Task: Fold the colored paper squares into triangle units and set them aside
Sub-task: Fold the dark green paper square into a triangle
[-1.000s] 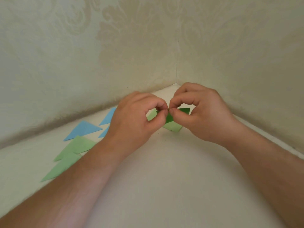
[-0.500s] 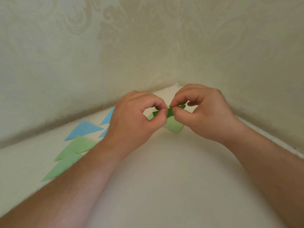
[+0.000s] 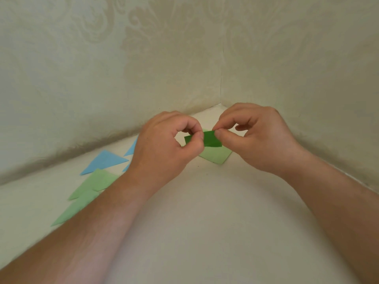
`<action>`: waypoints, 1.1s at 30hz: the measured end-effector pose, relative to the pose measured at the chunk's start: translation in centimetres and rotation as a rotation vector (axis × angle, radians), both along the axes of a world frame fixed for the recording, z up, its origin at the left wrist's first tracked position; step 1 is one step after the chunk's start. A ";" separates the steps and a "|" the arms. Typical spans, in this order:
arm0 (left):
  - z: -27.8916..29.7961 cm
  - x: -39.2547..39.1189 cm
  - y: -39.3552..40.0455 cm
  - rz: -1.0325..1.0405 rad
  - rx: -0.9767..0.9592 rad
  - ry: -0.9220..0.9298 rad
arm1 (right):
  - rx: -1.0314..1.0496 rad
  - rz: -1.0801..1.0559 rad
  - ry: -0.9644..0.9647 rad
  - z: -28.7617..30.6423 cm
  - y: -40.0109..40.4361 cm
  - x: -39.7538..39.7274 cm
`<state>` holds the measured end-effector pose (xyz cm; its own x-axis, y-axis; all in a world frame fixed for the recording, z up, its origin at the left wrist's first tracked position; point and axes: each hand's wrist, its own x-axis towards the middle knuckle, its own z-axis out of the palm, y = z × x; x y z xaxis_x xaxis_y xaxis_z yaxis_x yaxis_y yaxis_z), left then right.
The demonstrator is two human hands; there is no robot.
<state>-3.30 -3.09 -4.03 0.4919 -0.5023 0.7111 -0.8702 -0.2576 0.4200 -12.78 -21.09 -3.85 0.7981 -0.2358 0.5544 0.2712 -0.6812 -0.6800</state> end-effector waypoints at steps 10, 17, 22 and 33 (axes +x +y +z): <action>-0.1 0.8 0.3 0.034 -0.024 0.102 | 0.072 -0.044 0.025 0.5 -0.8 0.0; 0.0 0.6 0.4 0.043 -0.046 0.174 | 0.126 -0.017 0.047 0.7 -0.7 -0.2; 0.0 0.6 0.4 0.049 -0.052 0.217 | 0.207 -0.025 0.046 0.9 -0.7 -0.3; 0.2 0.4 0.3 0.050 -0.020 0.270 | 0.259 -0.066 0.032 0.9 -0.8 -0.1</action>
